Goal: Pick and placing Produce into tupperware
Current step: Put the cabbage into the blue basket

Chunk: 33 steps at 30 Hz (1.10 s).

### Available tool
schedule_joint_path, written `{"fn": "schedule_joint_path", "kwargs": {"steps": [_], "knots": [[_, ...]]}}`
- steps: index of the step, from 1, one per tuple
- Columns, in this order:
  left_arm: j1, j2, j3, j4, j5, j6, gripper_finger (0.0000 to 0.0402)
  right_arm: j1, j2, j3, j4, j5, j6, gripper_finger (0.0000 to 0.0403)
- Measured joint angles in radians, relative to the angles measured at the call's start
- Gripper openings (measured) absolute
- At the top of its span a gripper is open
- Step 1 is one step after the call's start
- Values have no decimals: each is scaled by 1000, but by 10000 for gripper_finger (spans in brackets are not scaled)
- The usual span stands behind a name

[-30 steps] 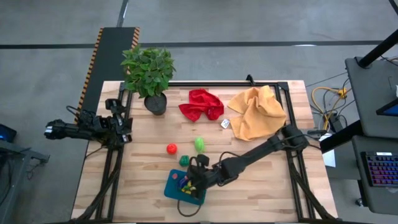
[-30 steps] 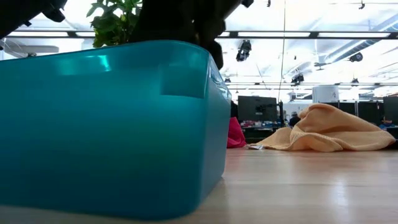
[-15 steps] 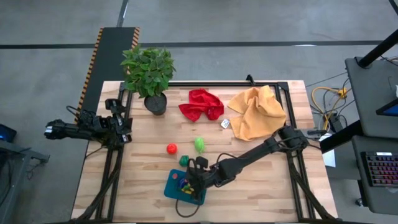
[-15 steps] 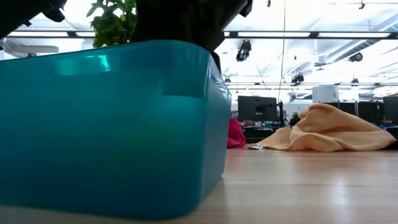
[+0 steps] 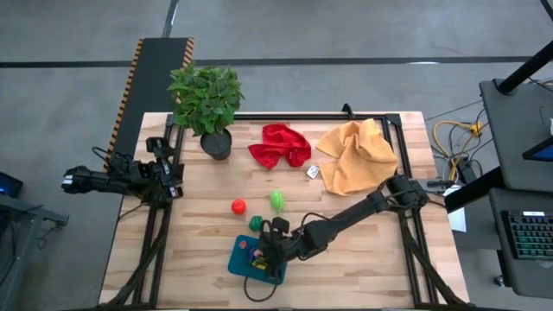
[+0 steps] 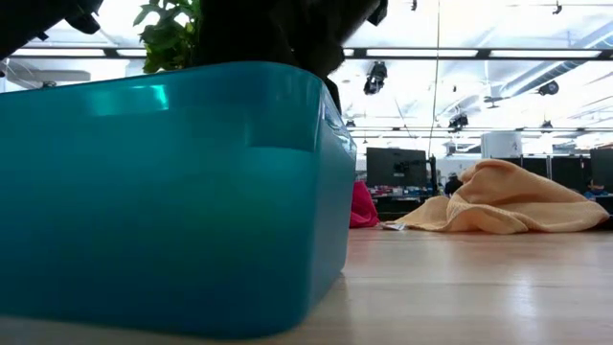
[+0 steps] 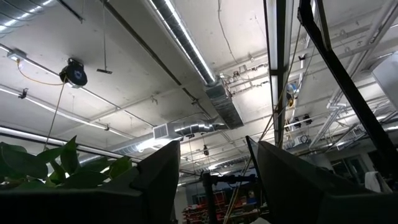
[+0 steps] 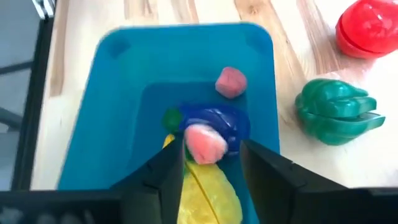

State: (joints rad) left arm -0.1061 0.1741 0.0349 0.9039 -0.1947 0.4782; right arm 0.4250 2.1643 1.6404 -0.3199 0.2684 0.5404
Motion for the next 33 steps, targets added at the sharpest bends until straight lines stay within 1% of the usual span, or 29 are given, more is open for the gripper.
{"fn": "schedule_joint_path", "kwargs": {"steps": [2,4,6,8,12,13,15,18,20,22,24,27,30,33], "knots": [[0,0,0,0,0,0,199,-6,0,17,0,15,0,162],[0,0,0,0,0,0,199,-15,-8,37,2,30,-37,179],[0,0,0,0,0,0,199,-21,-17,63,-3,78,-87,197],[0,0,0,0,0,0,199,-26,-31,89,-28,158,-140,217],[0,0,0,0,0,0,199,-34,-67,121,-118,393,-160,265],[0,0,0,-1,0,0,199,-37,-73,123,-151,439,-158,278],[0,0,0,-1,0,0,199,-44,-86,124,-221,493,-148,303],[0,0,0,-1,0,0,199,-62,-105,123,-310,499,-108,341],[0,0,0,-1,0,0,199,-77,-116,123,-376,497,-53,363],[0,0,0,-1,0,0,199,-96,-118,121,-446,495,22,377],[0,0,0,-1,0,0,199,-120,-115,116,-496,492,103,382],[0,0,0,-1,0,0,199,-153,-108,106,-505,481,217,384],[0,0,0,0,0,0,199,-179,-92,105,-506,414,294,384],[0,0,0,0,0,0,199,-200,-73,104,-518,361,334,384]]}}
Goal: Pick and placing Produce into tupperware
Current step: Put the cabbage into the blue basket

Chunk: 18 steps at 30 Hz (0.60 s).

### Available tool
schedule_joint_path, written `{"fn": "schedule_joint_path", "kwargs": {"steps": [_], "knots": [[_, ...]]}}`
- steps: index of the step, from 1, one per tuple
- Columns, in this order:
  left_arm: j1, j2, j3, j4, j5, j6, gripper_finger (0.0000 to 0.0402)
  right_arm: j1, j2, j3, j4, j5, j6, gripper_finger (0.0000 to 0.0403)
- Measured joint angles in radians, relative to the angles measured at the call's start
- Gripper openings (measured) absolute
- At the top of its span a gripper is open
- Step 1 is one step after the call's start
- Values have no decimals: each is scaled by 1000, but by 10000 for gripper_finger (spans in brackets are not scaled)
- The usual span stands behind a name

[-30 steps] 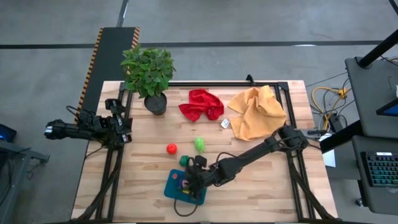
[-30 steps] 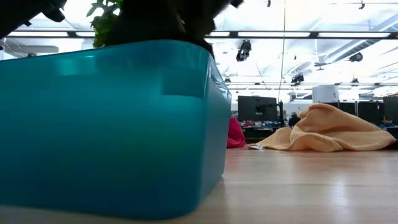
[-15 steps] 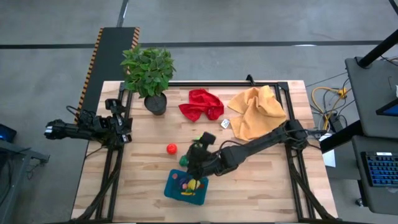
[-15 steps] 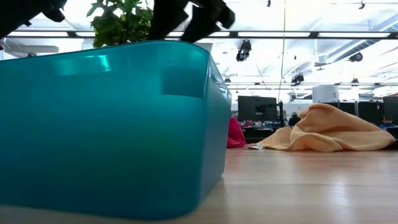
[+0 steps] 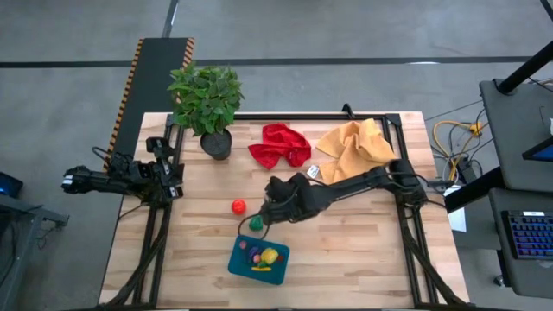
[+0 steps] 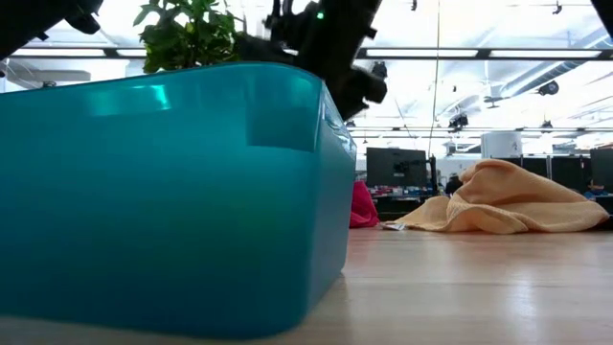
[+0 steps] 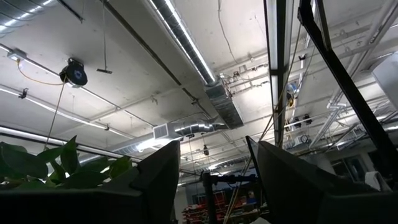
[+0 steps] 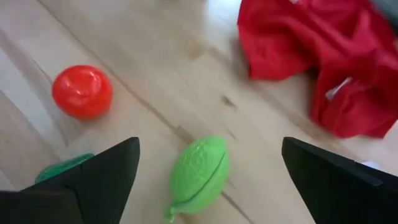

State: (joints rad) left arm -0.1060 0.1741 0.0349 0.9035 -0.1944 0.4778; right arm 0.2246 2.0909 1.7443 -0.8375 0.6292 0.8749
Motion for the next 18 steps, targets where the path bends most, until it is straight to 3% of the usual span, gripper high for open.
{"fn": "schedule_joint_path", "kwargs": {"steps": [18], "knots": [[0,0,0,2,0,0,199,-36,72,-112,51,-26,306,384]]}}
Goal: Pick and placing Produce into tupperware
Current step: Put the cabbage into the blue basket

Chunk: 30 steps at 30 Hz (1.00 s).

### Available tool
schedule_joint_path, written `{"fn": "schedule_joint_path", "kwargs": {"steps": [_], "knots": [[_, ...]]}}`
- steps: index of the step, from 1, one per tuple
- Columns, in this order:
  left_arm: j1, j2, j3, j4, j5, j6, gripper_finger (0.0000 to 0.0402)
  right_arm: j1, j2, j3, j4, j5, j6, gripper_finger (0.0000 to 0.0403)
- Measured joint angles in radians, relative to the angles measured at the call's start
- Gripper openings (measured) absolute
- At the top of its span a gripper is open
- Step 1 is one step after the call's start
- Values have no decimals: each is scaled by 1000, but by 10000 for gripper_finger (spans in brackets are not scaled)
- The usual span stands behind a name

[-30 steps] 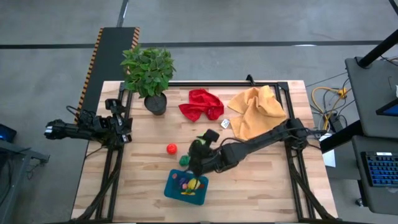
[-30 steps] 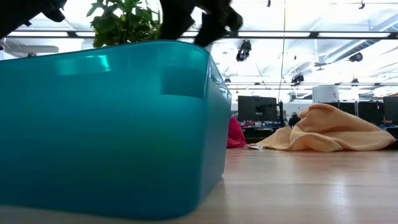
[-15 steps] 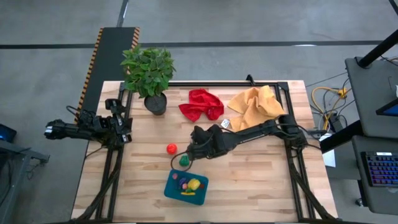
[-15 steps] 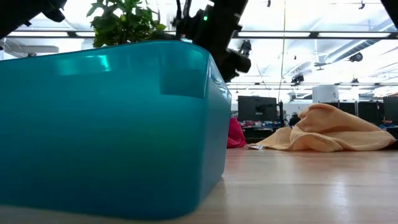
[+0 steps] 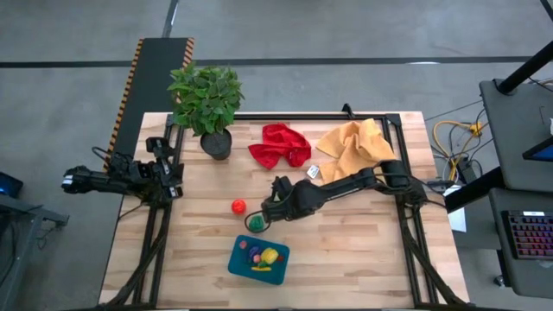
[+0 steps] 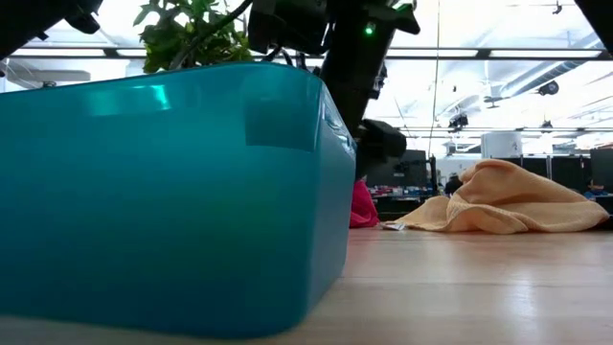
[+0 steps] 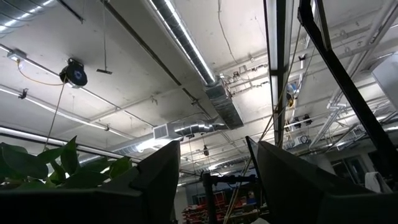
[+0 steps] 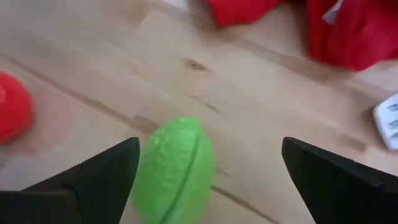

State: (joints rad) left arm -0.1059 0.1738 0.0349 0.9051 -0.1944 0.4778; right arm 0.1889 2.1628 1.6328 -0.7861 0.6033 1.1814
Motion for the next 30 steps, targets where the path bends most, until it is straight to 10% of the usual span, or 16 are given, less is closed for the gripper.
{"fn": "schedule_joint_path", "kwargs": {"steps": [30], "knots": [[0,0,0,1,0,0,199,5,-1,-174,289,-60,56,381]]}}
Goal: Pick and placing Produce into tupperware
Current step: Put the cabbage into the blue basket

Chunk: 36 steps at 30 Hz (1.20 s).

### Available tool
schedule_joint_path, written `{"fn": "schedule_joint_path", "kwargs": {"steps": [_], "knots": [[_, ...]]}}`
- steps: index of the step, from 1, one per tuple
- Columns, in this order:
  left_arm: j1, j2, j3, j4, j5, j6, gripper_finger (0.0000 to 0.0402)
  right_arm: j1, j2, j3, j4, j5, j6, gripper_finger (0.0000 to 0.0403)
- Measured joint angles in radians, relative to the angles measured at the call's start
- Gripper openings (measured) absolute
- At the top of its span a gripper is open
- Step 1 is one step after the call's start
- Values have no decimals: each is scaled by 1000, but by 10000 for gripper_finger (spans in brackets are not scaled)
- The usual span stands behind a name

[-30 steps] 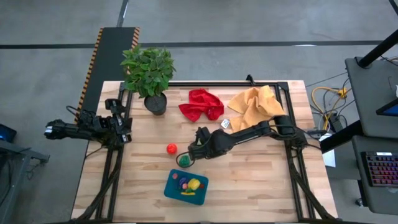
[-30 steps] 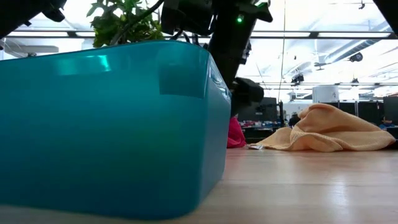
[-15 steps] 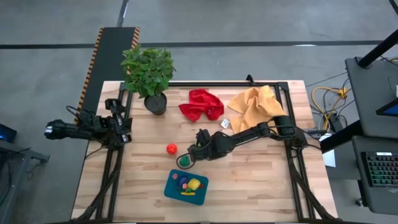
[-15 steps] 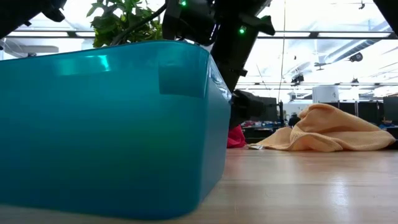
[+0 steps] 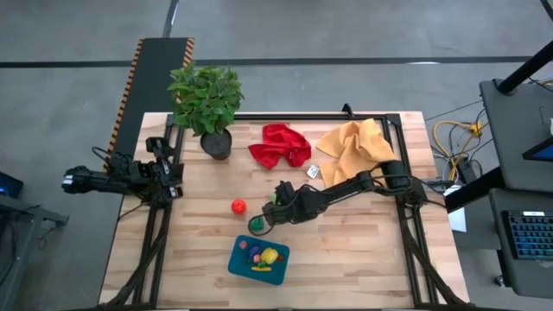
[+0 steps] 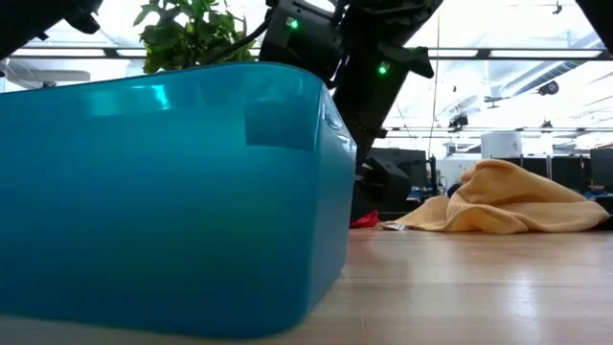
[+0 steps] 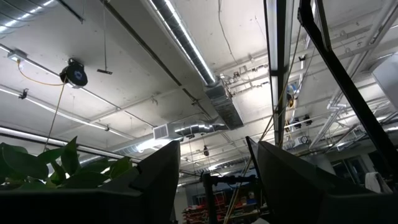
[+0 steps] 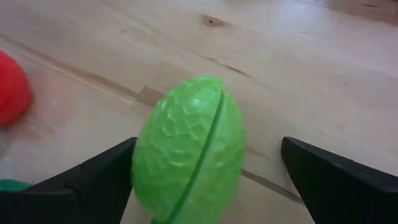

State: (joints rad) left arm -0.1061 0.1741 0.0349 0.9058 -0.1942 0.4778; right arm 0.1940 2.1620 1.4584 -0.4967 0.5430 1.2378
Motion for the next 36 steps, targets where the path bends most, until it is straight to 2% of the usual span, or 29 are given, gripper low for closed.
{"fn": "schedule_joint_path", "kwargs": {"steps": [22,36], "knots": [[0,0,0,0,0,0,199,0,-1,-2,34,0,-50,226],[0,0,0,0,0,0,199,1,-34,-2,28,-2,-143,217]]}}
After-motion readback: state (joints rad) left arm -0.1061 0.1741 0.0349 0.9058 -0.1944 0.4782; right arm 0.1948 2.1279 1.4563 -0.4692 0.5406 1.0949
